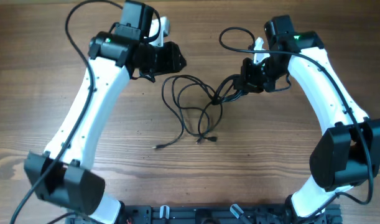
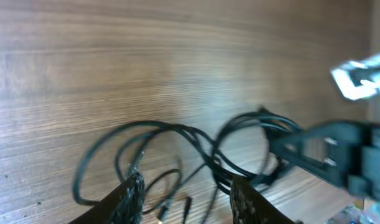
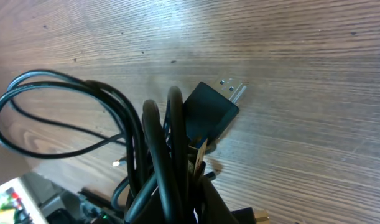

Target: Untangle cables

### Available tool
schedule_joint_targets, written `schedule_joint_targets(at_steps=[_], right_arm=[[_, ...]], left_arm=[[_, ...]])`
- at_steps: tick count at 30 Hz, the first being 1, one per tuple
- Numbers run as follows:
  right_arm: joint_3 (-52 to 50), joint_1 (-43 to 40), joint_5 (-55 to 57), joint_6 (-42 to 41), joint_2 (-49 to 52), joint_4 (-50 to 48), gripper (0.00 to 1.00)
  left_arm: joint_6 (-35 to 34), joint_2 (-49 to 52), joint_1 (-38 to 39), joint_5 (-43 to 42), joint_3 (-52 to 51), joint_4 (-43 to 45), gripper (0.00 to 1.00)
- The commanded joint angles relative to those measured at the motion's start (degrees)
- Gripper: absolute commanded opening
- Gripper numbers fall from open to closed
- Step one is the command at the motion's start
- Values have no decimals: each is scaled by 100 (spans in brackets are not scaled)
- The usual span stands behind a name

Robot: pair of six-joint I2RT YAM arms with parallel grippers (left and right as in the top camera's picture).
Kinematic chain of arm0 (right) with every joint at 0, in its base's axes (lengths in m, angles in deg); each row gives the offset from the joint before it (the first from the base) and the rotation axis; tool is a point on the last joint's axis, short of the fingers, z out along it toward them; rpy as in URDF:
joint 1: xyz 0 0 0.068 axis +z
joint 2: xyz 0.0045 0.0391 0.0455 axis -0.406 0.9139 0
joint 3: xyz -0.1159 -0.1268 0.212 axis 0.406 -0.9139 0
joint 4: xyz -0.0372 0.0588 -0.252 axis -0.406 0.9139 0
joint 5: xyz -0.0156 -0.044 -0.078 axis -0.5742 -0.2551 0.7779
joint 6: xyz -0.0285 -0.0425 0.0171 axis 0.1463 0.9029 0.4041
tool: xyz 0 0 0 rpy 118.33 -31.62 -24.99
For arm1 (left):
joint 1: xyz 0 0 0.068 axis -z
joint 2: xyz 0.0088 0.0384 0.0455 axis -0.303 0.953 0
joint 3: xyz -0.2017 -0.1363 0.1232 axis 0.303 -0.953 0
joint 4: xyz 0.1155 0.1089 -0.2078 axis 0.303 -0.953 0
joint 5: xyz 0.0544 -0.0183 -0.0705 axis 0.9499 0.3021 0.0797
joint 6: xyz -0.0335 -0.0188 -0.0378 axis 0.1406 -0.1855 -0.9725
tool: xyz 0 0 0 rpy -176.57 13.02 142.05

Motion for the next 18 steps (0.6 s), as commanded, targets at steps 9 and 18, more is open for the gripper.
schedule_joint_targets(at_steps=[9,18], right_arm=[[22,4,-802,793,52,411,4],[22,4,-850,881,52,415,4]], left_arm=[[2179,214,1235,-629,-33,-334,79],[3185,929,1628,-608,-33,-245,68]])
